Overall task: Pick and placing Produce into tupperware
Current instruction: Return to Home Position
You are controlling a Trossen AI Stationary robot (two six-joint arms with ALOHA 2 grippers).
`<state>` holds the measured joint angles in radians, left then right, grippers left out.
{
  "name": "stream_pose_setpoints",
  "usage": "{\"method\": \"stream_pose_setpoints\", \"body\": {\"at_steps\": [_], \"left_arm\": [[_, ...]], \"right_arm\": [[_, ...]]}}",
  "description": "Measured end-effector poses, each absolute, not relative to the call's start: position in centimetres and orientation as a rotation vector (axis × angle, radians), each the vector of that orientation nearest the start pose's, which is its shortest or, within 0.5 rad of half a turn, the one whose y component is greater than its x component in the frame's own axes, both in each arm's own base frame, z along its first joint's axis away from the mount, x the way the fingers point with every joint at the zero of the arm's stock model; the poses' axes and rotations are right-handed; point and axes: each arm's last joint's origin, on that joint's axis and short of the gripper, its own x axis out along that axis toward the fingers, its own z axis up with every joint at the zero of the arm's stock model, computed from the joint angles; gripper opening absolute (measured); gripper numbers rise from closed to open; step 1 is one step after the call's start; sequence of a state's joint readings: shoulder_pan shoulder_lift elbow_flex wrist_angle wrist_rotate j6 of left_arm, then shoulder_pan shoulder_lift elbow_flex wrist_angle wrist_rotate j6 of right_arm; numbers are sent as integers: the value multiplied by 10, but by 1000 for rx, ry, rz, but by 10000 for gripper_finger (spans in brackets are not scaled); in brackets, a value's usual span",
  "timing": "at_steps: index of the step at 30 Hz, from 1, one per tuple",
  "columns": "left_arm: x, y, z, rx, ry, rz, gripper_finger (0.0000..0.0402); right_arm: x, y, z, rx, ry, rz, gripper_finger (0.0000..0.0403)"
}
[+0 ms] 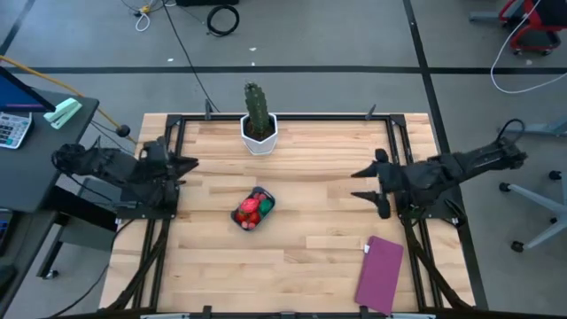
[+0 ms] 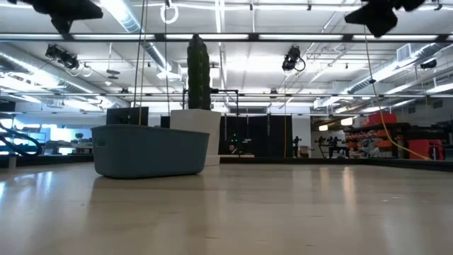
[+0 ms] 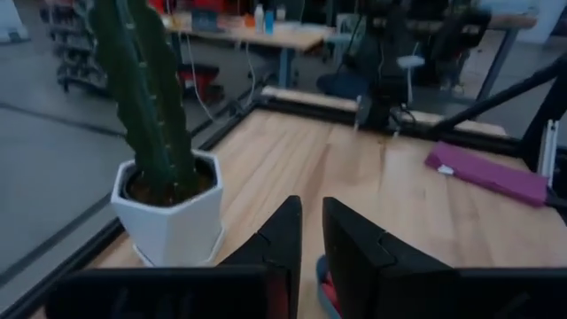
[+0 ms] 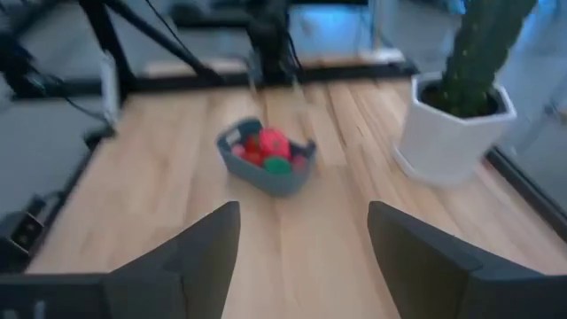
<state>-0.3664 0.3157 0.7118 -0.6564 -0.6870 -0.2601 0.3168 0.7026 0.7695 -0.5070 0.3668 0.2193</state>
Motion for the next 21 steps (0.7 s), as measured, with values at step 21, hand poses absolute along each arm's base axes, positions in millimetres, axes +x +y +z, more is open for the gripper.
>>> {"method": "stream_pose_setpoints", "body": {"at_steps": [21], "left_arm": [[104,-25,184,-135,-159,49,51]], "right_arm": [[118,31,193,90,91,175,258]]}}
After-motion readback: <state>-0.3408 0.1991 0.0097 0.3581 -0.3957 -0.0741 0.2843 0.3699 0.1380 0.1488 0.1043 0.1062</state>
